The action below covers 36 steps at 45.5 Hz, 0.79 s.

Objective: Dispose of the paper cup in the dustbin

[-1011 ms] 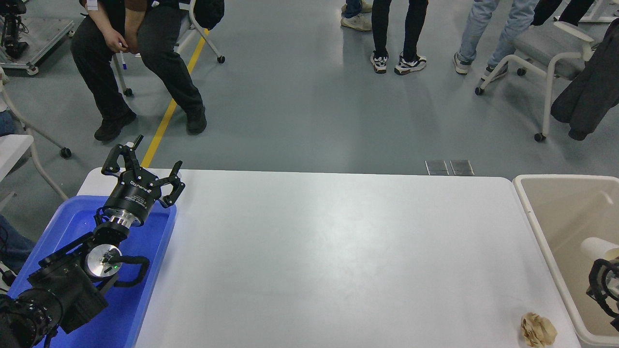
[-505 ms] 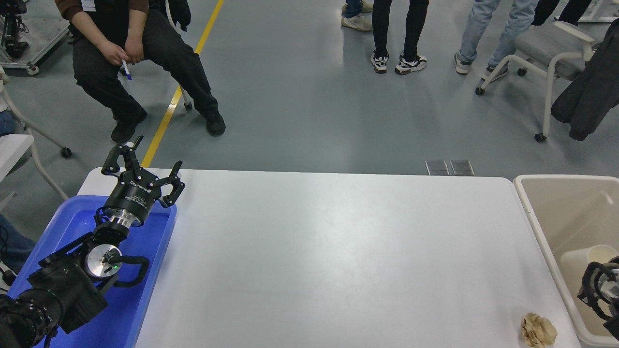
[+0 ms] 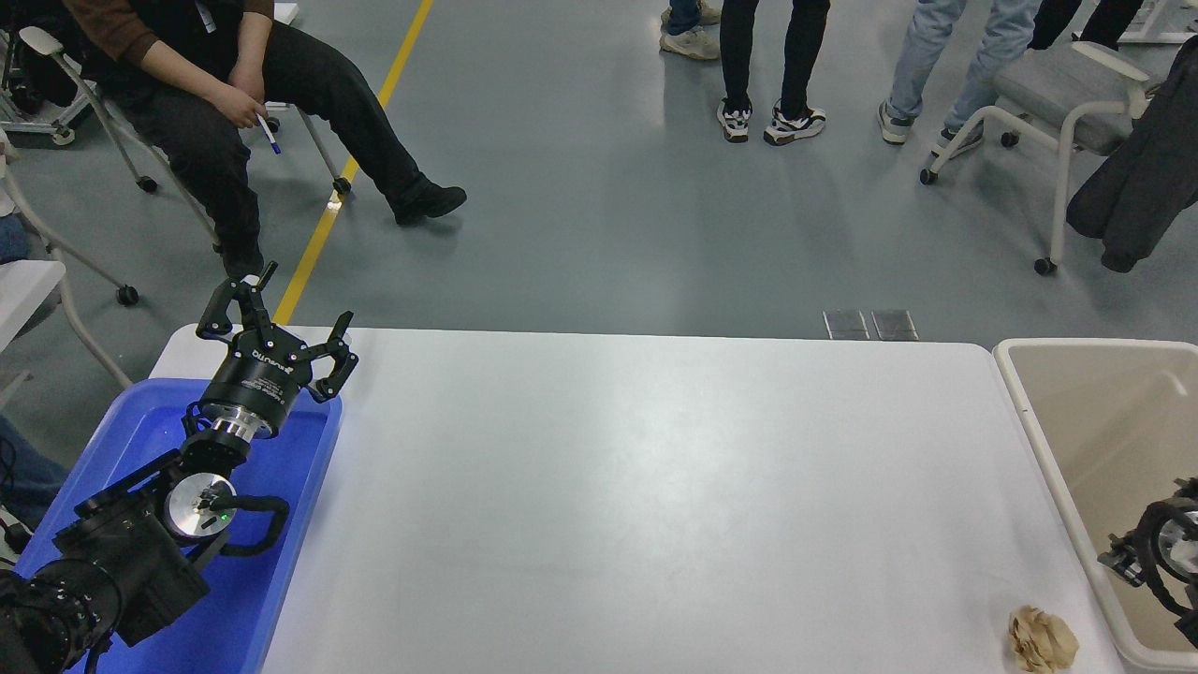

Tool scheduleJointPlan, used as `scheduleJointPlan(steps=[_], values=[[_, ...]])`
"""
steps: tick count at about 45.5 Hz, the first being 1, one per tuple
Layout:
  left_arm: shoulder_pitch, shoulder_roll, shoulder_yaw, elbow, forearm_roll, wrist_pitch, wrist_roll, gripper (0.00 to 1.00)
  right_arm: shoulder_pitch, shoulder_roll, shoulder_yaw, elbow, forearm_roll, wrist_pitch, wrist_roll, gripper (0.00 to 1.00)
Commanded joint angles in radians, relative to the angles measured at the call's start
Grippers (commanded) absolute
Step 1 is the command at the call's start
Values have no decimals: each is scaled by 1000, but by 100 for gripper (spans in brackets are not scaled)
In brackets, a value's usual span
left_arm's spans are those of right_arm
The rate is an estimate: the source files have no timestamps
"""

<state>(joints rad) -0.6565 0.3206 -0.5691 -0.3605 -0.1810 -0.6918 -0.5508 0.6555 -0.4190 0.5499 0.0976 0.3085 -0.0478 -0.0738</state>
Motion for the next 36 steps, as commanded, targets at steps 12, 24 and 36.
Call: scheduleJointPlan(steps=[12,24,36], values=[[0,0,0,0,0,-2,0,100,61,-95,-7,332,-72,143,9,100],[0,0,0,0,0,0,0,100,101,-149,15,585,-267,140,54,100],[0,0,0,0,0,0,0,100,107,-129,45,775,-515,129,173,100]])
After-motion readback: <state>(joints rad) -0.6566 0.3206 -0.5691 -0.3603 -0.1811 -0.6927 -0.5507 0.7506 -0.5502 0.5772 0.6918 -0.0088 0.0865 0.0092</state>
